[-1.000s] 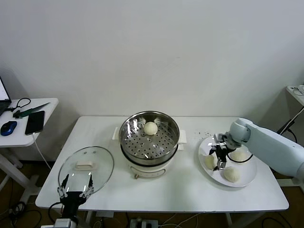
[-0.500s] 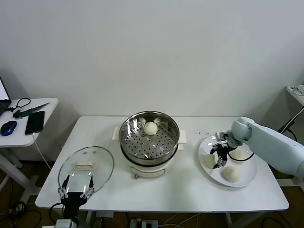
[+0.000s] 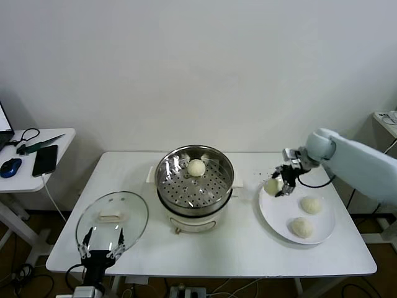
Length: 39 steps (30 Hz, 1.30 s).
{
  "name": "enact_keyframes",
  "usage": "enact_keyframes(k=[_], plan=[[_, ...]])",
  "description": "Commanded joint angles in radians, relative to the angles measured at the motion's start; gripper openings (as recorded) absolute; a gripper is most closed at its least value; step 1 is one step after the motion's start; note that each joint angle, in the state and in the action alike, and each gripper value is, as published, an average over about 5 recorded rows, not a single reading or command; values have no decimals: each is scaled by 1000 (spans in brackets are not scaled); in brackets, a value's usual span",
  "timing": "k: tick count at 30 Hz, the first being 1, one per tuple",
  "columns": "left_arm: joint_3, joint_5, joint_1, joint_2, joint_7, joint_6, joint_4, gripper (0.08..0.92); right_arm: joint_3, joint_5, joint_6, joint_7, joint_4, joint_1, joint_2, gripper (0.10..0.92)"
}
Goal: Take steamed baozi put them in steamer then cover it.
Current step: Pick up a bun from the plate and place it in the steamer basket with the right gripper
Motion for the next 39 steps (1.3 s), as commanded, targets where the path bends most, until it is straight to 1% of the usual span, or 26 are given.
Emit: enact_keyframes(k=[1,6,13,17,22,28,39], plan=[[22,3,-3,-1,1,-1,-1,823,-284,259,-13,7,31,391,91,712],[45,12,1,9,1,-2,-10,823,-336,403,-68,51,70,466,216,712],[62,-2,9,22,10,-16,-26,823,-324,507,-176,199,101,441,399,716],[62,-6,15,23,10,-23,-25,823,-329,502,-213,243,99,402,488,714],[51,-26,23,26,8,-30,-17,823,-334,498,-258,282,91,349,549,713],[36,-40,17,33,9,-27,-14,823,-340,496,-285,303,79,280,587,712],[23,-44,13,37,9,-23,-7,823,-351,485,-285,304,23,152,632,720]])
